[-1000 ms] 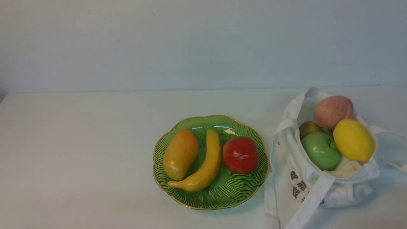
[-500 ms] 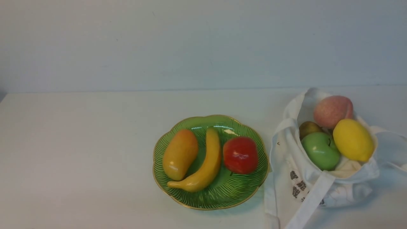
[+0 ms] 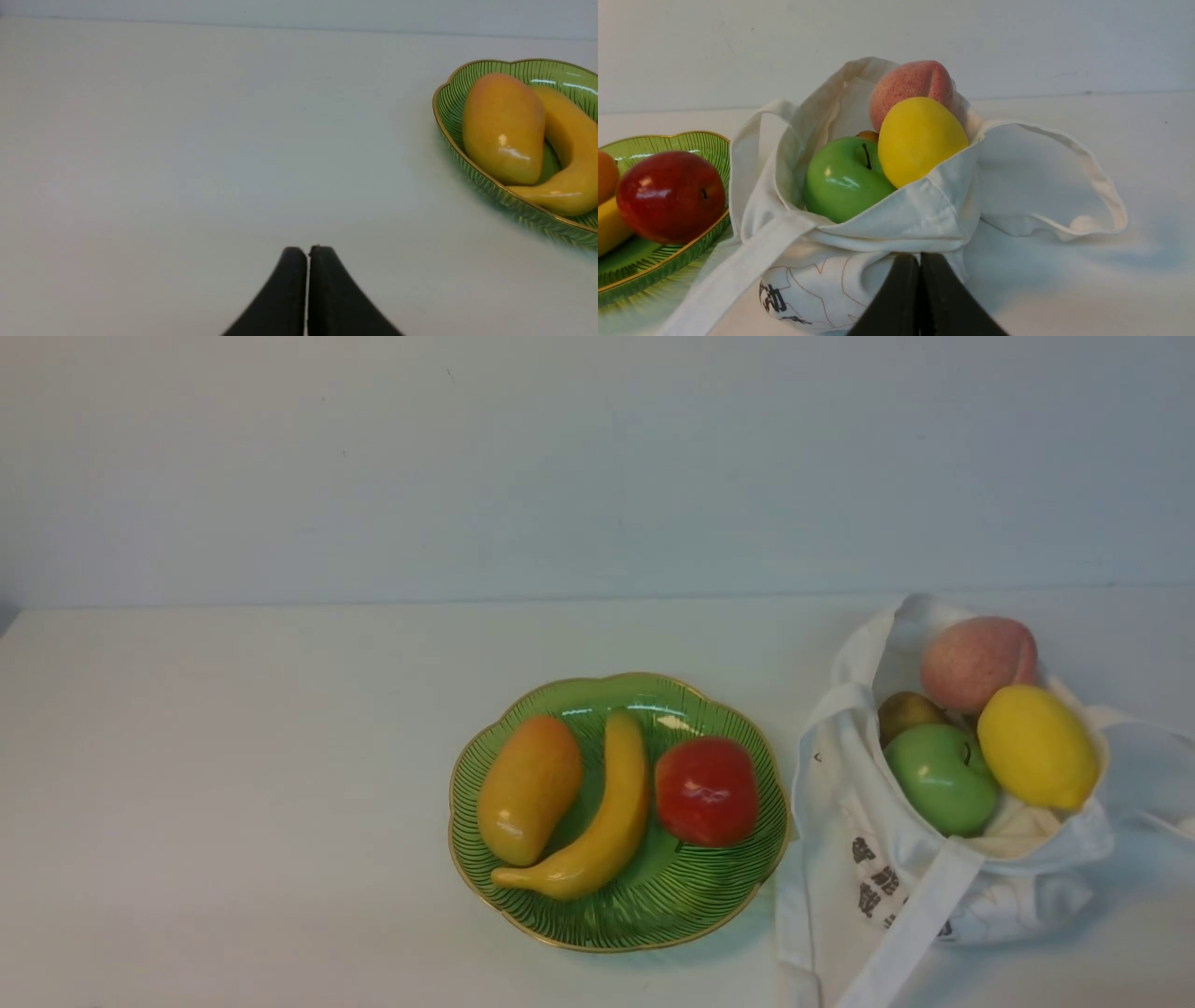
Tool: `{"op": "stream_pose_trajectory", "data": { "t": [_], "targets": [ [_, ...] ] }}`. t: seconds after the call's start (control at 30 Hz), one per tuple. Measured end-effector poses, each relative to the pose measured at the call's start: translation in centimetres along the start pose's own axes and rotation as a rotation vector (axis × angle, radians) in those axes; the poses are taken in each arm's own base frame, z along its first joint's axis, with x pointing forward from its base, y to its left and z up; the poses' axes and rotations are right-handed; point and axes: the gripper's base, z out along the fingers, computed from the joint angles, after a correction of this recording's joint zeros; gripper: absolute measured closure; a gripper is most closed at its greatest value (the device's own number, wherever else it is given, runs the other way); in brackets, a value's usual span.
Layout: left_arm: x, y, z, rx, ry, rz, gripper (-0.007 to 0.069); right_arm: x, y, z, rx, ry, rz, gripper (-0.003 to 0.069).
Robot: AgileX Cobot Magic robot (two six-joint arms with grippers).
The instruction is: Take the fruit out of the cloth bag on the white table and place them on a plate.
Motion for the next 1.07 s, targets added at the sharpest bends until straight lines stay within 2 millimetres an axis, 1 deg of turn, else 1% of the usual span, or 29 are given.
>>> {"op": "stream_pose_trajectory", "data": {
  "t": [1.07],
  "targets": [
    [0.0, 0.0, 0.0, 0.0, 0.0, 0.0, 0.0632, 0.0, 0.0, 0.0, 0.0, 0.0, -0.019, 0.0674]
  ]
}}
